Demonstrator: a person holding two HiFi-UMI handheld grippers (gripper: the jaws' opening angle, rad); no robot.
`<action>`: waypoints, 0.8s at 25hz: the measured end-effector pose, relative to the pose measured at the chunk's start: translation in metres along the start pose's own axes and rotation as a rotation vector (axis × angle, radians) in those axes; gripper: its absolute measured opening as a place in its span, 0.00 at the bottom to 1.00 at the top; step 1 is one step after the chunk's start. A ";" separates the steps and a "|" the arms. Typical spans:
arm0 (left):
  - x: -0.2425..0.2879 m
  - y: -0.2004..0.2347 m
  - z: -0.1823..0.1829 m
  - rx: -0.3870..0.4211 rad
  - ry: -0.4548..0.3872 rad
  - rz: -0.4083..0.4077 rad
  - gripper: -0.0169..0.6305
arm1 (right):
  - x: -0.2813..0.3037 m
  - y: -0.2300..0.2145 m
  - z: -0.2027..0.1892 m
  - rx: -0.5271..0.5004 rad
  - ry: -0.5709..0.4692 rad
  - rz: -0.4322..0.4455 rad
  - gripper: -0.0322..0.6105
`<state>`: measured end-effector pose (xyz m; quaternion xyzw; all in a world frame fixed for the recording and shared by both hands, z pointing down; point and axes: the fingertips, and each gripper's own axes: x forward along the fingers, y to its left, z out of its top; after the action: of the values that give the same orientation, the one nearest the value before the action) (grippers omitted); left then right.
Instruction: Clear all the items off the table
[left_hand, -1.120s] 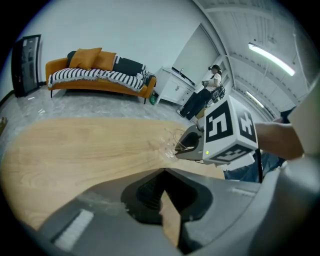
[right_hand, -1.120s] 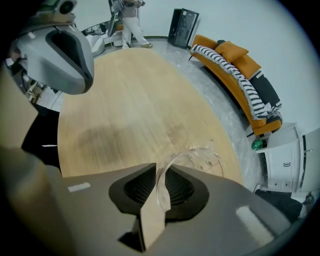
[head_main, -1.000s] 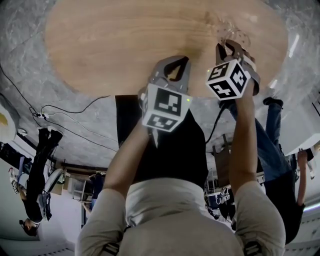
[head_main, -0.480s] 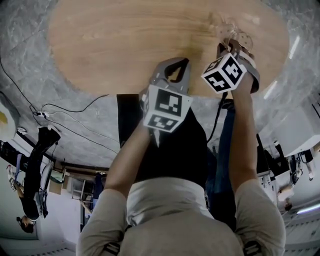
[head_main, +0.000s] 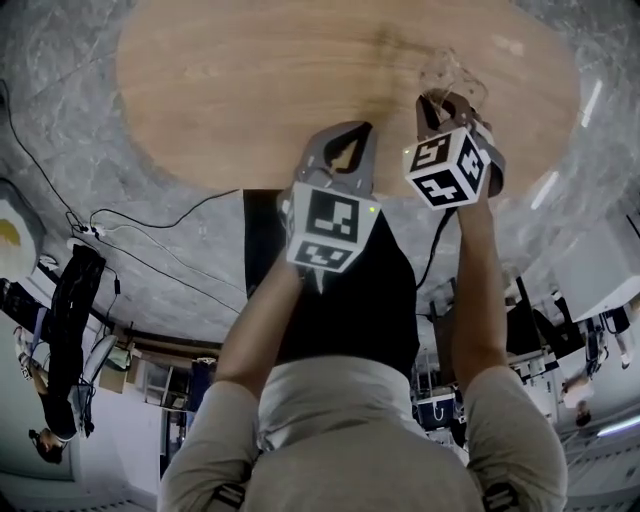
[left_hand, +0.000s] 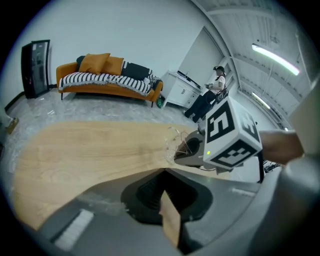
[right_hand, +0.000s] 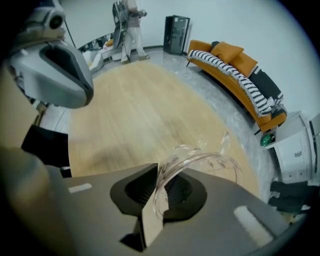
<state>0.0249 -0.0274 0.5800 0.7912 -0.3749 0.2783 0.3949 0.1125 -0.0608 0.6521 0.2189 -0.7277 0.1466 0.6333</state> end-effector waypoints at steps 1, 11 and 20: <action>-0.006 0.004 0.002 0.008 -0.008 0.016 0.06 | -0.006 0.003 0.008 0.035 -0.043 0.009 0.12; -0.063 0.002 0.035 0.019 -0.101 0.107 0.06 | -0.108 0.023 0.071 0.380 -0.480 0.056 0.12; -0.148 -0.060 0.098 0.073 -0.267 0.122 0.06 | -0.267 0.028 0.085 0.549 -0.797 -0.045 0.12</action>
<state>0.0043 -0.0300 0.3938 0.8109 -0.4610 0.2074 0.2949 0.0525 -0.0432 0.3775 0.4327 -0.8432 0.2244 0.2269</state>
